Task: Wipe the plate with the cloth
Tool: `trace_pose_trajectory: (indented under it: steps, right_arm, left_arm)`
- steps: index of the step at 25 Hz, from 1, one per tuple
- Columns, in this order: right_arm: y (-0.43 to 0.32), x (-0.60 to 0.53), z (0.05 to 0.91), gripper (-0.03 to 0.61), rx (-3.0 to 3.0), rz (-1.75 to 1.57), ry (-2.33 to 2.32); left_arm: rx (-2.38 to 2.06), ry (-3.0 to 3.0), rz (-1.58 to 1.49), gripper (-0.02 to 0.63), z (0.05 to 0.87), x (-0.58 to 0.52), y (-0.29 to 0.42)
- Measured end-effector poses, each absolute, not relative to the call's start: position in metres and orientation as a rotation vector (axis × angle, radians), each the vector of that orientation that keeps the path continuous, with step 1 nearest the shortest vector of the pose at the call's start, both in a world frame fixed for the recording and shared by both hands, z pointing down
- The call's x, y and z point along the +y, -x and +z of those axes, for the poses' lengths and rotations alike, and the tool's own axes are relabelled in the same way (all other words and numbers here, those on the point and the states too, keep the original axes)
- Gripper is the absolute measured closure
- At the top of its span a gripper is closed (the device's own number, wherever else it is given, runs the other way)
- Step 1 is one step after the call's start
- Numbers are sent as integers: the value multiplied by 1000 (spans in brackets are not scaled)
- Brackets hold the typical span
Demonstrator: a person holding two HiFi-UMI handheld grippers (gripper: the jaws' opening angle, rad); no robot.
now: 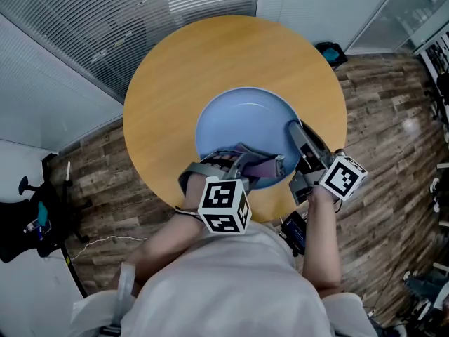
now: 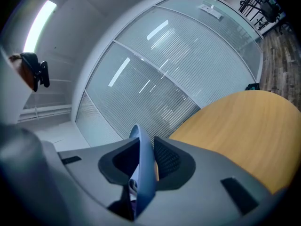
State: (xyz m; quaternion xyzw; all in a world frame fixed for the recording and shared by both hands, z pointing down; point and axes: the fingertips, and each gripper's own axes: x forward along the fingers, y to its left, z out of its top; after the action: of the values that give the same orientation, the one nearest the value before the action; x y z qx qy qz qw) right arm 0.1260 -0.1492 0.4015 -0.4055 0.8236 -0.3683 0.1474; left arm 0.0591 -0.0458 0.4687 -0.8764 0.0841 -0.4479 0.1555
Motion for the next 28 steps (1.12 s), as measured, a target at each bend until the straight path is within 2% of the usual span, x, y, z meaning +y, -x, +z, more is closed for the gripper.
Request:
trace_pose_trajectory:
  steps: [28]
  right_arm:
    - [-102,-139,412,491,2554,-1051,1160]
  left_arm:
    - [479,2443,-1256,535,437,-112,-36]
